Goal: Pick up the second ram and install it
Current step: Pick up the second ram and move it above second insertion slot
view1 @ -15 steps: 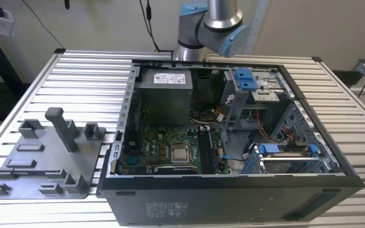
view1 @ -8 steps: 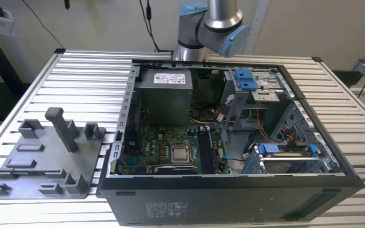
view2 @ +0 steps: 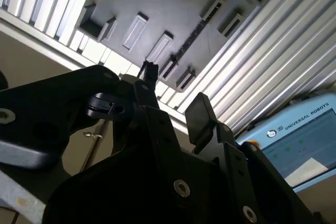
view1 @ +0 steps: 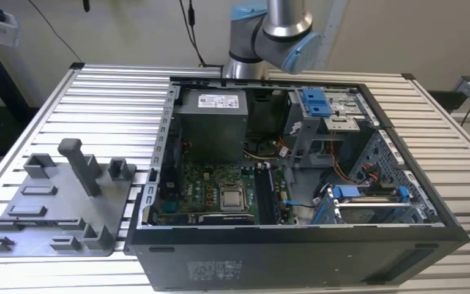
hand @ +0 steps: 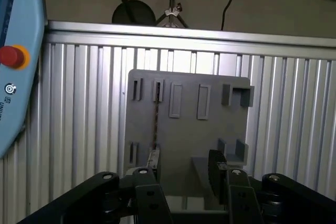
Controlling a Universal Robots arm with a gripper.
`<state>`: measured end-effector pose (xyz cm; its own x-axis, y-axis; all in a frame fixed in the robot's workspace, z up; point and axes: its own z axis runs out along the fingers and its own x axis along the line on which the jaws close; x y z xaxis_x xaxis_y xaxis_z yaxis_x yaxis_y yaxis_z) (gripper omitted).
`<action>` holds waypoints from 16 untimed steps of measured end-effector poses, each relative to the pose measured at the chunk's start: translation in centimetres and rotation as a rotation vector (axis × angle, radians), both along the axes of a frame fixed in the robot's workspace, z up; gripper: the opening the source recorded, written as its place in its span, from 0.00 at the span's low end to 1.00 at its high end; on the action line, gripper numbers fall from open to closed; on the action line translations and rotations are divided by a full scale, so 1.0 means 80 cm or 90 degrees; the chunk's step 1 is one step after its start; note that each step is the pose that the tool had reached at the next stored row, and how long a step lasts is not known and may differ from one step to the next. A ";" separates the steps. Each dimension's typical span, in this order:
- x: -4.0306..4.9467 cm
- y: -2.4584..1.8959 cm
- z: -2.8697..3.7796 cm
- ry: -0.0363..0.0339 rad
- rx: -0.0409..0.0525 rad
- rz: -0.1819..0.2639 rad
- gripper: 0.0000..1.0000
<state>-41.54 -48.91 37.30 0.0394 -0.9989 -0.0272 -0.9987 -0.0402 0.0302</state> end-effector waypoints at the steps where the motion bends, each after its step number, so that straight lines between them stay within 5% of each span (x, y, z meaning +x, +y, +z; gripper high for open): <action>1: 0.000 -0.0001 -0.0003 0.0000 0.0000 0.000 0.50; 8: 0.000 -0.0013 -0.0077 -0.0020 0.0000 0.000 0.50; 16: 0.000 -0.0020 -0.0211 -0.0118 -0.0001 0.000 0.50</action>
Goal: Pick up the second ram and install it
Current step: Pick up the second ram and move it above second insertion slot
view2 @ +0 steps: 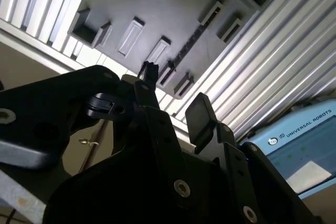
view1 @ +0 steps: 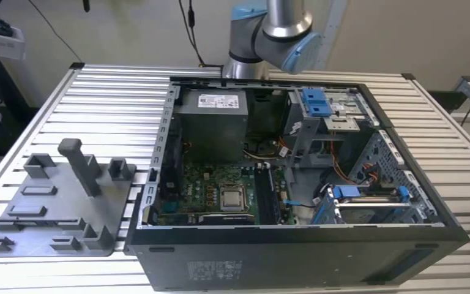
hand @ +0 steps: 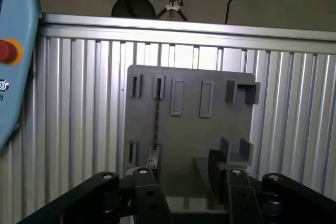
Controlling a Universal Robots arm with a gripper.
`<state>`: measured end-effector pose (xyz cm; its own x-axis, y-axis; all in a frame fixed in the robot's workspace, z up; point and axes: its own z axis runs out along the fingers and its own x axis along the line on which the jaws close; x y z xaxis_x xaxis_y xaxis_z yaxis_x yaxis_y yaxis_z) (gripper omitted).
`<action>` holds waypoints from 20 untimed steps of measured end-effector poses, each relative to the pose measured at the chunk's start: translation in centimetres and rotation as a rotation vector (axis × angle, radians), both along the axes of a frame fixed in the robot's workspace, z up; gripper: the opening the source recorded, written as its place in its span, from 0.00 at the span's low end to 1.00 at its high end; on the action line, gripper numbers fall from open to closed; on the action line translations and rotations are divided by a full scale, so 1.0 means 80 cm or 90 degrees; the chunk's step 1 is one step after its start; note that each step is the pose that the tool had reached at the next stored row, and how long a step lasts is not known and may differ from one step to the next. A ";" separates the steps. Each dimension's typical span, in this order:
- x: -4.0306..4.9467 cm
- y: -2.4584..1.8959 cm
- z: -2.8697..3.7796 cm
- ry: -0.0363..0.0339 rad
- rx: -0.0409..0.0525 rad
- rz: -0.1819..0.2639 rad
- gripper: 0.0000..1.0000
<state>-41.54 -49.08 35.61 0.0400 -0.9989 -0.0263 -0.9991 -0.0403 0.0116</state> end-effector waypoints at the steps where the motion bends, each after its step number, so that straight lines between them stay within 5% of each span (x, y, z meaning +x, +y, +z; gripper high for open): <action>1: 0.000 -0.0002 -0.0018 -0.0005 0.0000 0.000 0.50; 20: -0.003 -0.0083 -0.0293 -0.0006 0.0000 -0.061 0.50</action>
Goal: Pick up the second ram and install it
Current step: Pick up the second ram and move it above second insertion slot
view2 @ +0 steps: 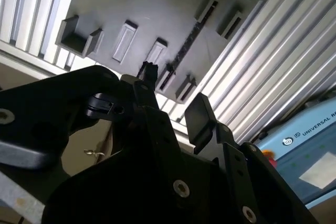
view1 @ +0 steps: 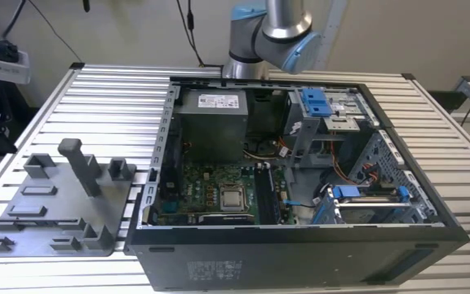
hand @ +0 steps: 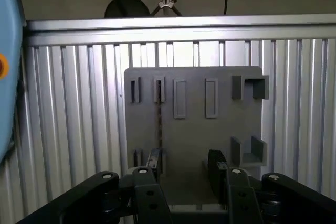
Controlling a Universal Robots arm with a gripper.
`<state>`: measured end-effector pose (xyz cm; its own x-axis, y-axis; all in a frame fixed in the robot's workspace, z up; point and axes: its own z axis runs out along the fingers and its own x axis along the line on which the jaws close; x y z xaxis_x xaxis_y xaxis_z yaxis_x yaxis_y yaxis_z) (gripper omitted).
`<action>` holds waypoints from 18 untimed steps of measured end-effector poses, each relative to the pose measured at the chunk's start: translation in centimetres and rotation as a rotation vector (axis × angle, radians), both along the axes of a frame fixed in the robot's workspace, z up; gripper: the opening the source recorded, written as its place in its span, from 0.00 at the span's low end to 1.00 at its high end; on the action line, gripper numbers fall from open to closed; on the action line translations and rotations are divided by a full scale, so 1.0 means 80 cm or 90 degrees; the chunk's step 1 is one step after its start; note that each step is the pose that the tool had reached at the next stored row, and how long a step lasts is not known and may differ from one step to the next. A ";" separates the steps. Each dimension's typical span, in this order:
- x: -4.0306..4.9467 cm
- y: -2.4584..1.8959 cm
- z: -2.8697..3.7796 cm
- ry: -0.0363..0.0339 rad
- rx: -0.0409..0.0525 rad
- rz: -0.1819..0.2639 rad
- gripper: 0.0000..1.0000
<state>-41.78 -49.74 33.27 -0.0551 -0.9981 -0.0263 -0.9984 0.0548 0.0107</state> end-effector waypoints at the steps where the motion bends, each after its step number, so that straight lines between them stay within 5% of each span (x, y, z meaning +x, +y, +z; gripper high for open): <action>1: 0.000 0.0000 -0.0004 -0.0001 0.0000 -0.001 0.50; 9: 0.000 -0.0001 -0.0044 0.0004 -0.0001 -0.001 0.50; 18: 0.000 -0.0028 -0.0194 0.0004 -0.0001 -0.001 0.50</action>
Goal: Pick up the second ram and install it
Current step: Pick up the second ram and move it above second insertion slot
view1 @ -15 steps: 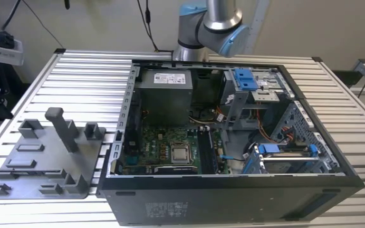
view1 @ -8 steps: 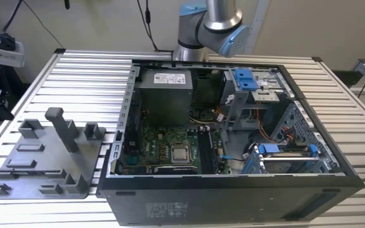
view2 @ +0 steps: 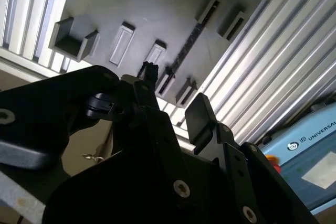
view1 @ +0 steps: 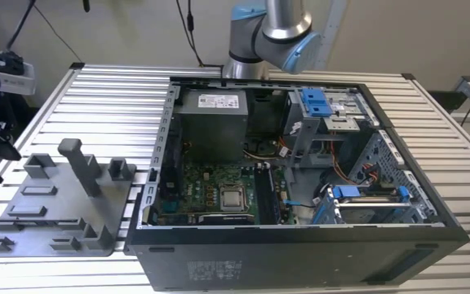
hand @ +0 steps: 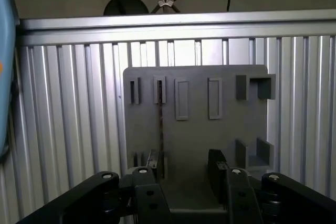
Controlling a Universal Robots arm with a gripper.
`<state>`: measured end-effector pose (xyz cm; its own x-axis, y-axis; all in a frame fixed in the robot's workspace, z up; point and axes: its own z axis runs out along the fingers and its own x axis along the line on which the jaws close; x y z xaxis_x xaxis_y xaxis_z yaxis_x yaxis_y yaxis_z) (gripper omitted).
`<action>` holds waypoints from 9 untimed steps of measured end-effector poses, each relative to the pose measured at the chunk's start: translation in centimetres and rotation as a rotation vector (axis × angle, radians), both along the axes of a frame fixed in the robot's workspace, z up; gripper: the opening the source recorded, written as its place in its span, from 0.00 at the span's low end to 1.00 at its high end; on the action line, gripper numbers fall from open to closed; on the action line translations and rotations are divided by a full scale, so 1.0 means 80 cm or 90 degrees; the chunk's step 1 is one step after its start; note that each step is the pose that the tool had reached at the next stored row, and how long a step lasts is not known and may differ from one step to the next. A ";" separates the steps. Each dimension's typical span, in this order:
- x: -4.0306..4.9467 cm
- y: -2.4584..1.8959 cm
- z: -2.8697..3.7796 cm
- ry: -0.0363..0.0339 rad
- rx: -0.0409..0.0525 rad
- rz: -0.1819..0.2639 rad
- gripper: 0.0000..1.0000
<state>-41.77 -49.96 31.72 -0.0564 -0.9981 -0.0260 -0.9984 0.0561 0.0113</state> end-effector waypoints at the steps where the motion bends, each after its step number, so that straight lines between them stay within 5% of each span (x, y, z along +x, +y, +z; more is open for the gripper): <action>1: 0.000 -0.0003 -0.0017 0.0004 0.0000 0.000 0.50; 9: 0.000 -0.0033 -0.0135 0.0082 -0.0007 0.003 0.50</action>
<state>-41.77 -50.22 30.64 -0.0520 -0.9984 -0.0243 -0.9984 0.0515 0.0241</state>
